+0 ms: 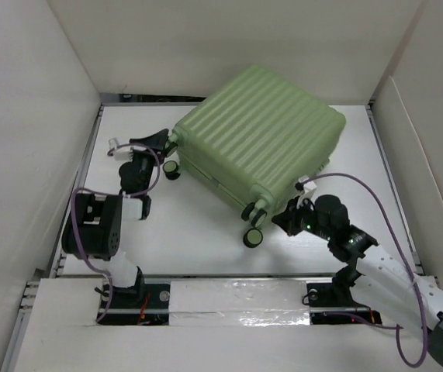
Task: Pack the luggage
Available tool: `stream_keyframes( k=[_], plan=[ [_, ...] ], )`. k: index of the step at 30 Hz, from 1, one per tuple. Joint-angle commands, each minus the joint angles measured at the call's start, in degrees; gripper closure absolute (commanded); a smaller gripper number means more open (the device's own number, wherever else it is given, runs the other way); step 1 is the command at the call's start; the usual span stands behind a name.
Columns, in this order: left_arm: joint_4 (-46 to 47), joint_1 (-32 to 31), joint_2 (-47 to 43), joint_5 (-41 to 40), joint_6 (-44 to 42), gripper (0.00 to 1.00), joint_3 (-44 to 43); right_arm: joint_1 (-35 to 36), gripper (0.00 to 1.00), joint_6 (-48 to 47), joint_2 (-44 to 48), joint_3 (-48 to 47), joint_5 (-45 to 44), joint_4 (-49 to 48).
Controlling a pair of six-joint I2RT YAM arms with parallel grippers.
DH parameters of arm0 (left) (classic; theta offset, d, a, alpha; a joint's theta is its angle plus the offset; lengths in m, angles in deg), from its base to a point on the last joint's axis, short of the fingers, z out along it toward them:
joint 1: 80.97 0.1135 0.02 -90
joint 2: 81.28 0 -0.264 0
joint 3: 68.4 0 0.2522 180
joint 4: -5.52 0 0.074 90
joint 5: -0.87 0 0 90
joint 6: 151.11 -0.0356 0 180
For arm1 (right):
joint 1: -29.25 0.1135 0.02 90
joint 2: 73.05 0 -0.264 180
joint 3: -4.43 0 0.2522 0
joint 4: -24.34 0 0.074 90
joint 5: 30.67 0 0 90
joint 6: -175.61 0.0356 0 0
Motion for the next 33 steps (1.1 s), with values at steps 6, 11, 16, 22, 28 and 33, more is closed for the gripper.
stream_keyframes(
  k=[6,11,16,22,28,33],
  plan=[
    [29.14,-10.25,-9.27,-1.37,-1.66,1.0,29.06,-9.58,1.0,2.47,-3.22,-3.79,2.28,-26.34],
    [25.11,-17.57,-14.54,-4.7,-2.71,1.0,31.62,13.54,1.0,11.56,0.66,8.28,-26.2,-39.45],
    [21.76,-23.97,-18.85,-7.78,-2.98,1.0,29.43,38.65,1.0,1.47,-10.65,4.26,-60.18,-41.56],
    [20.0,-27.33,-21.84,-8.93,-3.07,1.0,26.44,41.32,1.0,-12.5,-36.12,-1.47,-69.56,-62.62],
    [12.97,-22.07,-29.74,-6.04,-6.47,1.0,23.64,39.93,1.0,-13.94,-30.66,-0.94,-55.96,-63.92],
    [-13.56,-28.11,-37.13,-10.55,-21.42,1.0,14.92,30.97,1.0,-8.84,-7.55,-1.81,-41.1,-41.46]
  ],
)
